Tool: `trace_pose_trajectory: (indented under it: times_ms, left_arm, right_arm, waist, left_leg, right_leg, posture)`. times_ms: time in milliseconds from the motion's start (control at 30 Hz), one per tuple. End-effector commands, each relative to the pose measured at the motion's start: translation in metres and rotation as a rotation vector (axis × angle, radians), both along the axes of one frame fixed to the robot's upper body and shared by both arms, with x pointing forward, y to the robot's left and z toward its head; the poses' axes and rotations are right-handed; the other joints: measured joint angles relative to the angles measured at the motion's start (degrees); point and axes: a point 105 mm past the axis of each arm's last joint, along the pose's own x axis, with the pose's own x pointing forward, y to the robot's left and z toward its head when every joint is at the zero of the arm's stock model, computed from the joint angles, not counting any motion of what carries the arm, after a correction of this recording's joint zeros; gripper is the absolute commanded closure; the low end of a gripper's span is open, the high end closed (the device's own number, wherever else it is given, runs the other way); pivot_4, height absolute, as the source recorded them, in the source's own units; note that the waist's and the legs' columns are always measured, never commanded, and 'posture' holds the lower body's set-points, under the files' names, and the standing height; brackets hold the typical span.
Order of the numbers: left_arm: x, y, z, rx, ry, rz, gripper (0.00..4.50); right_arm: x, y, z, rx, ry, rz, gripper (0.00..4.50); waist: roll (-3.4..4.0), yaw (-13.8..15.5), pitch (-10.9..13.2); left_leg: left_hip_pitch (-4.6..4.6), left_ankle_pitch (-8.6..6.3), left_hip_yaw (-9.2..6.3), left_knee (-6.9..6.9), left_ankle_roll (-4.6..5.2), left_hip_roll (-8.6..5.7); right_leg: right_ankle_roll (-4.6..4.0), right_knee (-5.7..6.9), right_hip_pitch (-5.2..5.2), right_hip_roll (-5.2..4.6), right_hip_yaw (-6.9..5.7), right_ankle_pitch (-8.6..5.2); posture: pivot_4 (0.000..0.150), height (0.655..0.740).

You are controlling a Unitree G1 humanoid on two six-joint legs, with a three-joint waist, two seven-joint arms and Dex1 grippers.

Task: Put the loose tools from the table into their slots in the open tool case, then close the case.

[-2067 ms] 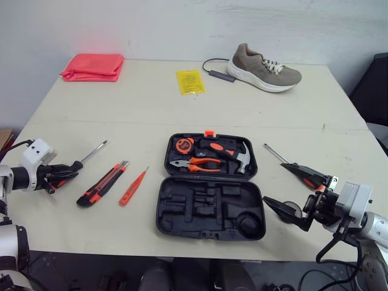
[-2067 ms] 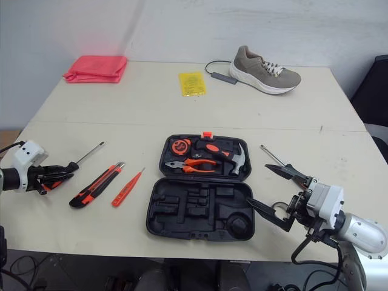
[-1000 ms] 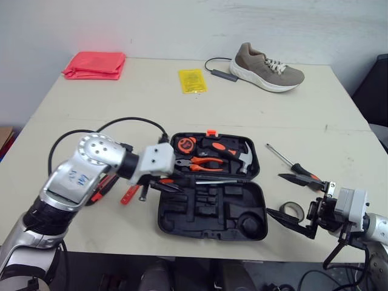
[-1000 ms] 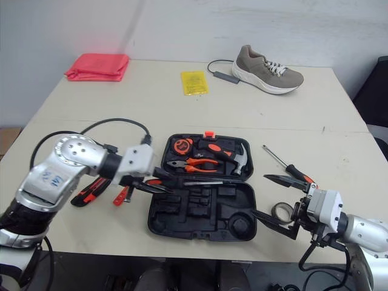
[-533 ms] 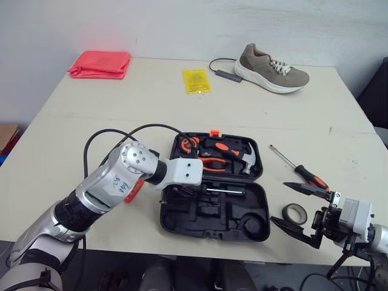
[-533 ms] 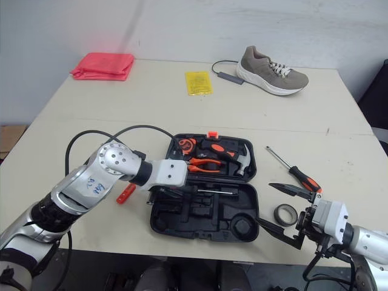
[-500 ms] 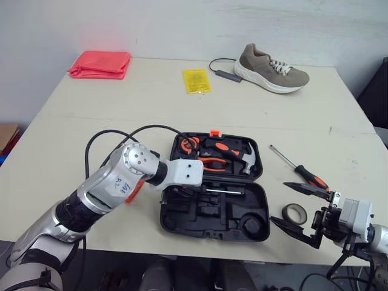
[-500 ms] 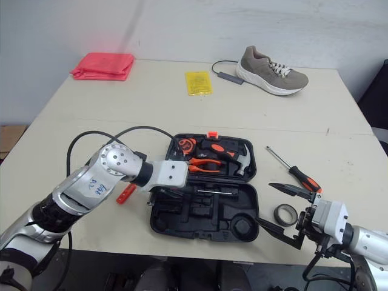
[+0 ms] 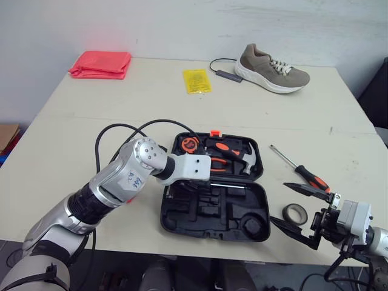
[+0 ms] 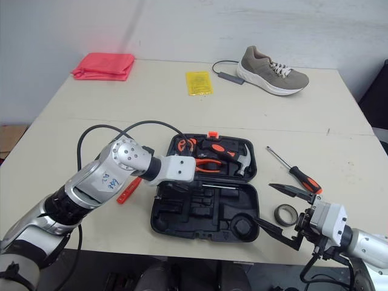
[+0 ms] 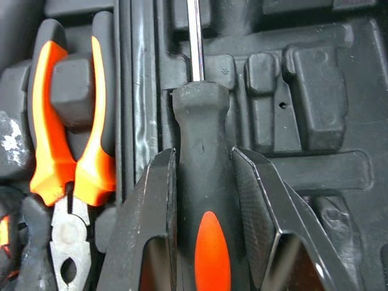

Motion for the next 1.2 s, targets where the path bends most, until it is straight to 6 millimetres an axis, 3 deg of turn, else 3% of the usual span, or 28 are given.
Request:
trace_pose_trajectory:
  times_ms: [33,333,867,933,1033,1200]
  left_arm:
    - [0.0,-0.003,0.002,0.032,-0.039,-0.033,3.78]
    - [0.006,-0.001,-0.003,0.052,-0.055,-0.012,3.78]
    - [0.007,-0.002,-0.01,0.053,-0.072,-0.02,3.78]
    - [0.007,-0.003,-0.009,0.045,-0.074,-0.026,2.7]
    - [0.002,-0.01,-0.002,-0.014,-0.067,-0.047,1.59]
    - [-0.006,-0.004,0.01,-0.05,-0.05,-0.065,1.59]
  right_arm:
    - [-0.002,0.006,0.012,0.0,-0.043,0.002,0.0]
    - [0.0,0.007,0.016,0.002,-0.043,-0.01,0.0]
    - [-0.002,0.0,0.006,0.007,-0.029,-0.012,0.0]
    - [-0.002,0.0,0.006,0.007,-0.028,-0.01,0.0]
    - [-0.003,0.0,0.005,0.009,-0.025,-0.007,0.0]
    - [-0.005,0.0,0.003,0.012,-0.016,-0.003,0.0]
  waist:
    - [0.0,-0.02,0.0]
    - [0.0,0.03,0.0]
    - [0.02,0.12,-0.01]
    - [0.02,0.15,-0.02]
    - [0.03,0.31,-0.02]
    - [0.03,0.17,-0.02]
  left_leg:
    - [0.0,0.0,0.0,0.0,0.0,0.0]
    - [0.0,0.0,0.0,0.01,0.0,-0.01]
    - [0.01,0.01,-0.04,0.06,0.03,-0.02]
    - [0.01,0.01,-0.04,0.06,0.03,-0.02]
    - [0.01,0.02,-0.06,0.08,0.05,-0.03]
    - [0.0,0.02,-0.08,0.06,0.06,-0.01]
  right_leg:
    - [0.0,0.0,0.0,0.0,0.0,0.0]
    - [0.0,0.0,0.0,-0.01,0.0,0.0]
    - [0.0,0.02,0.06,-0.02,-0.02,0.0]
    - [0.0,0.02,0.06,-0.04,-0.02,0.0]
    - [0.0,0.02,0.08,-0.05,-0.04,0.0]
    - [0.01,0.02,0.07,-0.05,-0.04,0.0]
  posture:
    - [0.15,0.74]
    - [0.15,0.74]
    - [0.15,0.74]
    - [0.15,0.74]
    - [0.15,0.74]
    - [0.15,0.74]
